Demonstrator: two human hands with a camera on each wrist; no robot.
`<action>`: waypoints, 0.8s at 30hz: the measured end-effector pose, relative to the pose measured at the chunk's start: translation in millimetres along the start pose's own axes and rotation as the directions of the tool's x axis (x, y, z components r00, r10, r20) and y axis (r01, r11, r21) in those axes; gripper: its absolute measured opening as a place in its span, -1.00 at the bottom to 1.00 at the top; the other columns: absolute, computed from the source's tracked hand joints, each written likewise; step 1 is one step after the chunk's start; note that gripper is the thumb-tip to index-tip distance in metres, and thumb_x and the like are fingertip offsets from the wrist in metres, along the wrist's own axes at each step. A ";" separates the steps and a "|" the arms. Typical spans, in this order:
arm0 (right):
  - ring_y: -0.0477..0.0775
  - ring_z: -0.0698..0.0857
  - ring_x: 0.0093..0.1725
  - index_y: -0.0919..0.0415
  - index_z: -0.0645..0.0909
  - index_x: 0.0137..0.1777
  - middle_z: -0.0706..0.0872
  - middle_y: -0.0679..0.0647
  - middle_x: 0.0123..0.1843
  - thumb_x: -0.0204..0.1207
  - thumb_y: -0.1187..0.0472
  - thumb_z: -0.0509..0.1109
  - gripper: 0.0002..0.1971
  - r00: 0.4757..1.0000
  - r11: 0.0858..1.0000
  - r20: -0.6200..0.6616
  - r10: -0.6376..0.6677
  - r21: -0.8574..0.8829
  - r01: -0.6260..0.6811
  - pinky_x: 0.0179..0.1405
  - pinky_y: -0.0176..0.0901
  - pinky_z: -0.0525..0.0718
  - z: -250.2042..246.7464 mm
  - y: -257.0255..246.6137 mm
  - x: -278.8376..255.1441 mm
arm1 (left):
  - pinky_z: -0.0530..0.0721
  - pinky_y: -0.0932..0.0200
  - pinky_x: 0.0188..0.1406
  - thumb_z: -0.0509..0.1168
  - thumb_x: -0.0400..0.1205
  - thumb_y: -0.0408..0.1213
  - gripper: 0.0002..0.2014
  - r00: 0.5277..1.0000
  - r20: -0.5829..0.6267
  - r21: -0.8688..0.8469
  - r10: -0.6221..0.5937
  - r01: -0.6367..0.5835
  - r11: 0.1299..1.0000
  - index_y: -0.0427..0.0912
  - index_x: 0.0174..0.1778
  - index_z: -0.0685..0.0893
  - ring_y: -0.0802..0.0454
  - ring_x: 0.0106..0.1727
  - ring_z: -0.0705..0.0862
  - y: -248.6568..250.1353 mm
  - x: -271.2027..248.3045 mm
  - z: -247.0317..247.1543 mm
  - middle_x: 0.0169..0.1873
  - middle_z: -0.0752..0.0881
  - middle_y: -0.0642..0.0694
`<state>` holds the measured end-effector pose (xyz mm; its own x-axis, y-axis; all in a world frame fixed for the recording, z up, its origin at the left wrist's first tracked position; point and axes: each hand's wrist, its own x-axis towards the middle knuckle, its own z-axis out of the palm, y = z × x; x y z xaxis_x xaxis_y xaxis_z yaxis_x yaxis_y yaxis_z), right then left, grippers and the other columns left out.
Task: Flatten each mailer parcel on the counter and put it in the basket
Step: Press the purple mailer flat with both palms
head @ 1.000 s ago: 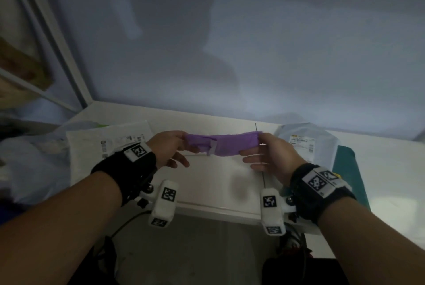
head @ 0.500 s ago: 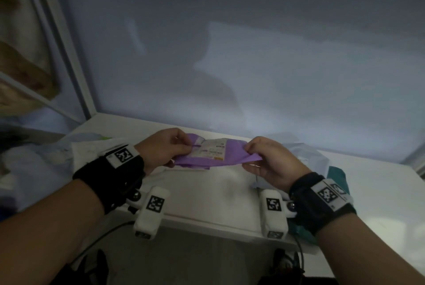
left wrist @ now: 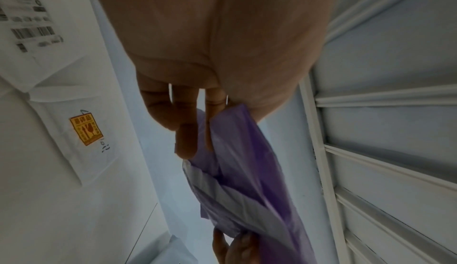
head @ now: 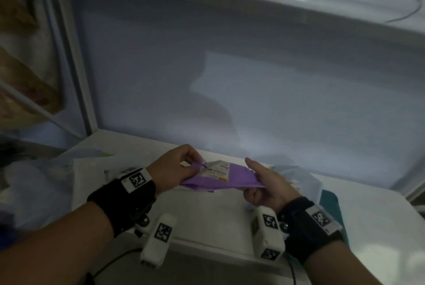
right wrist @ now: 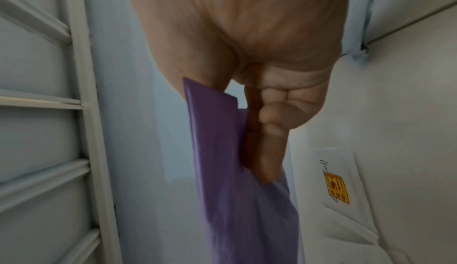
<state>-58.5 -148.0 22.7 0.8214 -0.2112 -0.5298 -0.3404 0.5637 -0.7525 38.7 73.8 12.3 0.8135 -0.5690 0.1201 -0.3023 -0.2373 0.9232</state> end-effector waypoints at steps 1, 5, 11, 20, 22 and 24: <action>-0.04 0.55 -0.70 0.22 0.56 -0.12 0.65 0.14 -0.47 0.62 0.09 0.37 -0.80 1.000 1.000 0.021 -0.005 -0.018 0.006 -0.77 -0.42 0.40 0.0 -1.2 -1.5 | 0.62 0.17 0.11 0.40 0.59 -0.42 -0.89 1.000 -0.010 -0.013 0.011 -0.012 1.000 -0.13 -0.12 0.64 0.11 0.01 0.70 0.6 -1.2 0.6 0.02 0.76 -0.04; 0.03 0.71 -0.53 0.38 0.68 -0.04 0.78 0.24 -0.34 0.60 0.26 0.38 -0.85 0.996 0.997 0.066 -0.056 -0.056 0.059 -0.63 -0.29 0.62 0.5 -0.5 -1.1 | 0.59 0.35 -0.24 0.35 0.58 -0.54 -0.80 1.000 0.009 -0.083 -0.017 0.018 0.996 -0.13 -0.11 0.57 0.14 -0.21 0.65 0.9 -0.9 0.7 -0.12 0.68 -0.11; 0.38 0.71 0.24 0.47 0.52 0.42 0.73 0.40 0.24 0.56 0.30 0.41 -0.55 0.980 0.965 0.129 -0.150 -0.197 0.174 0.18 0.16 0.73 -2.8 -2.2 4.4 | 0.51 0.10 -0.27 0.26 0.57 -0.59 -0.76 0.983 0.059 -0.151 -0.176 0.183 0.971 -0.13 -0.05 0.57 -0.10 -0.22 0.59 -2.3 0.3 2.6 -0.21 0.66 -0.28; 0.36 0.73 0.21 0.40 0.61 0.28 0.77 0.37 0.18 0.58 0.37 0.35 -0.72 0.976 0.934 0.115 -0.184 -0.291 0.210 0.33 0.25 0.64 -6.8 -6.3 1.2 | 0.47 0.19 -0.38 0.28 0.70 -0.25 -0.83 0.985 -0.019 -0.186 -0.174 0.168 0.968 -0.08 -0.23 0.59 0.02 -0.40 0.56 -1.7 6.6 6.9 -0.39 0.65 -0.09; 0.34 0.74 0.19 0.40 0.62 0.26 0.77 0.37 0.18 0.60 0.39 0.33 -0.74 0.974 0.925 0.104 -0.202 -0.306 0.225 0.24 0.20 0.70 -4.7 -4.7 -2.3 | 0.47 0.11 -0.33 0.28 0.70 -0.27 -0.85 0.986 -0.015 -0.155 -0.165 0.161 0.975 -0.10 -0.20 0.59 -0.06 -0.31 0.57 -3.4 5.4 5.7 -0.29 0.67 -0.20; 0.31 0.76 0.13 0.40 0.61 0.26 0.77 0.37 0.18 0.61 0.40 0.31 -0.75 0.973 0.921 0.101 -0.209 -0.314 0.231 0.10 0.13 0.77 -3.0 -3.0 -3.4 | 0.48 0.10 -0.33 0.28 0.69 -0.30 -0.86 0.986 -0.016 -0.130 -0.167 0.164 0.978 -0.10 -0.20 0.58 -0.08 -0.28 0.57 -4.2 4.8 4.6 -0.23 0.67 -0.25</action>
<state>-61.6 -151.4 25.6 0.9165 -0.2426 -0.3181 -0.2675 0.2196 -0.9382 41.5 68.5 7.3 0.8604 -0.5087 -0.0304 -0.0977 -0.2233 0.9698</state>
